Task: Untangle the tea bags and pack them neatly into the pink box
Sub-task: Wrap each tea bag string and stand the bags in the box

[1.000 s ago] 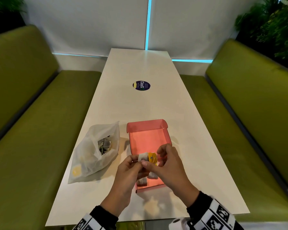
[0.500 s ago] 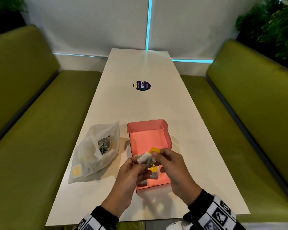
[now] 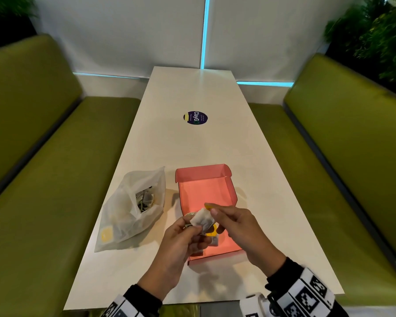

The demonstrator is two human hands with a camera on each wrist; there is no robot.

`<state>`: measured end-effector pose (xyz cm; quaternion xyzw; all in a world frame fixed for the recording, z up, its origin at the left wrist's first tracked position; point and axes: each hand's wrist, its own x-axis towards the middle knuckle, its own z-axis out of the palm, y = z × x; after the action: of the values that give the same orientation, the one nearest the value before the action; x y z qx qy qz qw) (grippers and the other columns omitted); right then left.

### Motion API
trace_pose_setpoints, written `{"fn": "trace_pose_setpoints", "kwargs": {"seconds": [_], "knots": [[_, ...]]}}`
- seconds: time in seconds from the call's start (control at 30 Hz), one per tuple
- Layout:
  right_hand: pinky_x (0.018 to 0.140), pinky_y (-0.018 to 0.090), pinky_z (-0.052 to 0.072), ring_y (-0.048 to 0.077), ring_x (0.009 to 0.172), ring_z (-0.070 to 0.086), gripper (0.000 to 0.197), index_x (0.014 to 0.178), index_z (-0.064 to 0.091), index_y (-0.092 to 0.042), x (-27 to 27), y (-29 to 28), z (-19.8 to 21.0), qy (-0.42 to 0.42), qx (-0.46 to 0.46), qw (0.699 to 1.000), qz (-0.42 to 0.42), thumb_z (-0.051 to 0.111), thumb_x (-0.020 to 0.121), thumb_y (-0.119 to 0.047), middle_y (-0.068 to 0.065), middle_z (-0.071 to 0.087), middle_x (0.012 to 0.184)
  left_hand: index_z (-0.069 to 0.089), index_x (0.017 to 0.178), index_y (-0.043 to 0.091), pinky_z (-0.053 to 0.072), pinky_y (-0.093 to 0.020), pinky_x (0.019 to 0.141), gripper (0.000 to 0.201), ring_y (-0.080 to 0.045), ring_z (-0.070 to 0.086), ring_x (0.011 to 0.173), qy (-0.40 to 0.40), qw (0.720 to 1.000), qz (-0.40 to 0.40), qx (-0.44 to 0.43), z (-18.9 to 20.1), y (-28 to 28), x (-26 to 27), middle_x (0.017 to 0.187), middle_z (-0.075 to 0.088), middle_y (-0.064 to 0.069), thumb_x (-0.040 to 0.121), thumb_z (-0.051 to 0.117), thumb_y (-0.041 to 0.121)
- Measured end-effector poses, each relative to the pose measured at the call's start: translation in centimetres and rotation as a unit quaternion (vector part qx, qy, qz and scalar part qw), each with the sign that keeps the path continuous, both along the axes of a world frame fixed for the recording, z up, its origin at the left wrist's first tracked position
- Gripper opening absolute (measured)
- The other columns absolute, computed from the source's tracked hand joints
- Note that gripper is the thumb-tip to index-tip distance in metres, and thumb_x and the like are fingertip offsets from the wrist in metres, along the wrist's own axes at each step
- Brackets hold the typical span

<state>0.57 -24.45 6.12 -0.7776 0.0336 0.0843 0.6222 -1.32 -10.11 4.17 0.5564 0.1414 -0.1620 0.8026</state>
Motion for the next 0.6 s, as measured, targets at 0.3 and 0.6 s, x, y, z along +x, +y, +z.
{"fn": "trace_pose_setpoints", "kwargs": {"seconds": [0.3,0.6], "knots": [[0.052,0.021,0.038,0.01,0.055,0.057,0.044,0.089,0.074,-0.014,0.7,-0.1,1.3,0.127,0.123,0.984,-0.004,0.038,0.098,-0.037,0.003,0.069,0.071,0.061,0.097,0.009,0.047,-0.036,0.068,0.022,-0.018,0.064,0.053,-0.007,1.0,-0.01,0.013,0.8,-0.2,-0.1,0.061,0.066,-0.011,0.091,0.046,-0.006],[0.051,0.016,0.043,0.008,0.054,0.055,0.026,0.087,0.068,-0.021,0.7,0.1,0.0,-0.017,0.018,0.998,-0.058,0.072,0.074,0.001,-0.004,0.058,0.059,0.061,0.101,0.006,0.048,-0.039,0.075,0.015,-0.019,0.064,0.058,-0.012,0.999,-0.025,0.041,0.8,-0.1,-0.1,0.068,0.069,-0.009,0.089,0.056,0.0]]}}
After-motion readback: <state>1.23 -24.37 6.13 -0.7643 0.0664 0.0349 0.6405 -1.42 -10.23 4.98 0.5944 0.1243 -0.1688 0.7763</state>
